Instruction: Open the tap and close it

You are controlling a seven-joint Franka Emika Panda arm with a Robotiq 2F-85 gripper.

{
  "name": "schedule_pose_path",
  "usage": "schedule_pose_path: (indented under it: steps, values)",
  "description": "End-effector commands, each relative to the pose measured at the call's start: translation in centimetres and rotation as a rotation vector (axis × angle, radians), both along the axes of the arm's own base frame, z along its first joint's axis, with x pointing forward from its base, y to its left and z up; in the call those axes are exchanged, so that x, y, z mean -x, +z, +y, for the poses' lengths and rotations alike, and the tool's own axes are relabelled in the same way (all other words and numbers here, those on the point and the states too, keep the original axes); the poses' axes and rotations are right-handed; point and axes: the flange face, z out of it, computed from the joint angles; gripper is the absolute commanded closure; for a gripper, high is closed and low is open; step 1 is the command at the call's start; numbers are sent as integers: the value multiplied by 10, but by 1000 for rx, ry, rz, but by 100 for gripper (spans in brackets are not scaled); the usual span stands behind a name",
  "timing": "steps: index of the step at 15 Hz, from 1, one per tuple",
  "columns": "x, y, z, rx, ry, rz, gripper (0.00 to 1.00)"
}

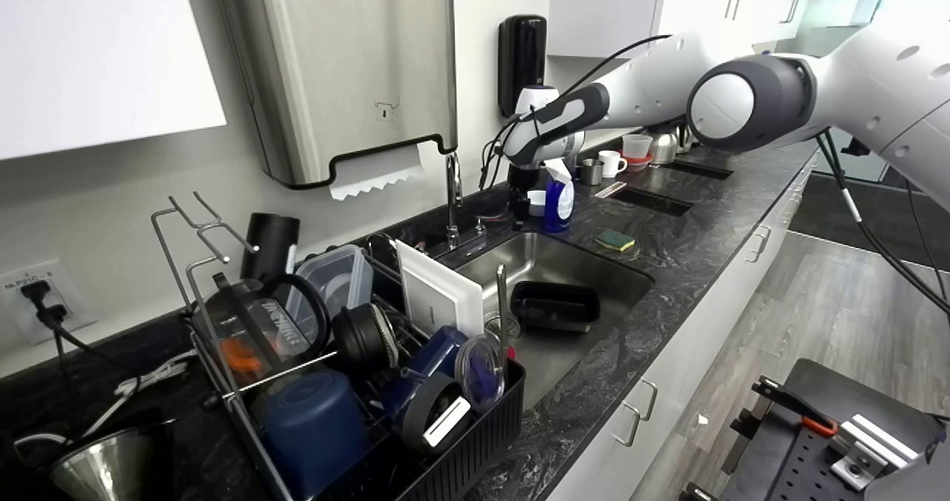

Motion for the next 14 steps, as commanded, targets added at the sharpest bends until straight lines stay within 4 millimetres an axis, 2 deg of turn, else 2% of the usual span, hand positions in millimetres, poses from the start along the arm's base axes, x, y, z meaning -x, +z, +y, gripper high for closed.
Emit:
schedule_pose_path:
  steps: [1,6,14]
  values:
    - [-6,-2,-9,38,33,-40,0]
    - [-9,-3,-15,45,25,-58,0]
    - [-9,-2,-13,45,5,-50,0]
